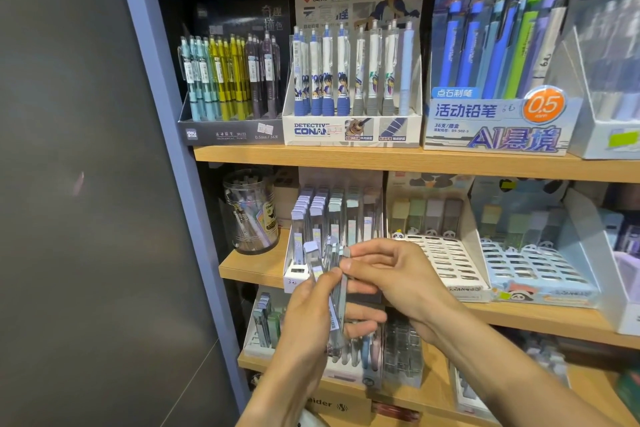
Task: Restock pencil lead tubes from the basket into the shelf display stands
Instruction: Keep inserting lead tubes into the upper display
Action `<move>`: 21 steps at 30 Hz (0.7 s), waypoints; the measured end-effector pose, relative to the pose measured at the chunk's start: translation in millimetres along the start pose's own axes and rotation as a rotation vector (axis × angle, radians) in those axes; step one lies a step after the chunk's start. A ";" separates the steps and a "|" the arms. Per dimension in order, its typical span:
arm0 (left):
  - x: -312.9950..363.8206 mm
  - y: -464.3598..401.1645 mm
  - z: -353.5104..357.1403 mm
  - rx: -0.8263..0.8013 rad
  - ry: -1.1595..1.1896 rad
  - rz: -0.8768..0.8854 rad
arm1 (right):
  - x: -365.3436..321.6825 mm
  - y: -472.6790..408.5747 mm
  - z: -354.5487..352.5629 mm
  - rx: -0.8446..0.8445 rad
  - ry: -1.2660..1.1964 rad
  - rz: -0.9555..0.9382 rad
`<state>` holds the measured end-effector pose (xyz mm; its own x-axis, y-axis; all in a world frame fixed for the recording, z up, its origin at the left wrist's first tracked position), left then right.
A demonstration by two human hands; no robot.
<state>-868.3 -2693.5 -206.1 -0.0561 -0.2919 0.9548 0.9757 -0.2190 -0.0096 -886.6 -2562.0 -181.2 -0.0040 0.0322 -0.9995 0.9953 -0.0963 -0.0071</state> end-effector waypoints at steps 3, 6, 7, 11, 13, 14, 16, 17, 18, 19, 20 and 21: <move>-0.6 -2.1 1.9 0.005 -0.002 0.004 | -0.4 2.0 0.3 0.025 -0.038 -0.002; -1.6 -3.4 1.0 0.026 -0.011 0.002 | -2.9 2.6 2.5 0.065 -0.032 -0.022; -1.7 -3.0 0.3 0.030 -0.031 0.002 | -4.1 3.0 2.3 0.076 -0.041 -0.028; -1.0 -1.0 0.6 0.035 -0.077 -0.005 | -10.4 2.4 3.7 0.053 -0.074 -0.058; -0.2 -2.6 3.2 0.031 -0.011 -0.008 | -11.5 3.7 2.4 0.067 -0.097 -0.059; -0.3 -3.3 5.0 0.025 0.016 -0.013 | -11.5 4.8 1.9 0.077 -0.128 -0.057; -1.8 -3.8 6.0 0.026 0.043 -0.027 | -11.5 5.9 1.2 0.103 -0.172 -0.065; -2.2 -3.6 5.5 0.028 0.053 -0.036 | -12.0 6.0 0.2 0.126 -0.176 -0.078; -1.5 -4.0 4.9 0.027 0.061 -0.041 | -13.3 4.6 -1.5 0.157 -0.175 -0.096; -0.5 -4.3 3.9 0.029 0.059 -0.041 | -14.7 2.5 -4.3 0.194 -0.169 -0.111; -0.3 -4.7 2.4 0.034 0.044 -0.040 | -16.4 -0.3 -6.9 0.227 -0.163 -0.119; -1.4 -4.8 0.2 0.045 0.015 -0.038 | -18.4 -3.0 -8.5 0.245 -0.150 -0.123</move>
<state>-872.8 -2691.9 -207.3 -0.0962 -0.2979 0.9497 0.9814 -0.1878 0.0405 -888.7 -2553.8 -162.5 -0.1558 -0.0869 -0.9840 0.9336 -0.3385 -0.1179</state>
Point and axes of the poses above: each hand's wrist, its own y-axis away from the middle knuckle, its own z-axis out of the palm, x = y × z, the point moved 6 cm from there along -y, towards the middle knuckle, and after that the axes turned 3 degrees about z, right-handed, at the moved point
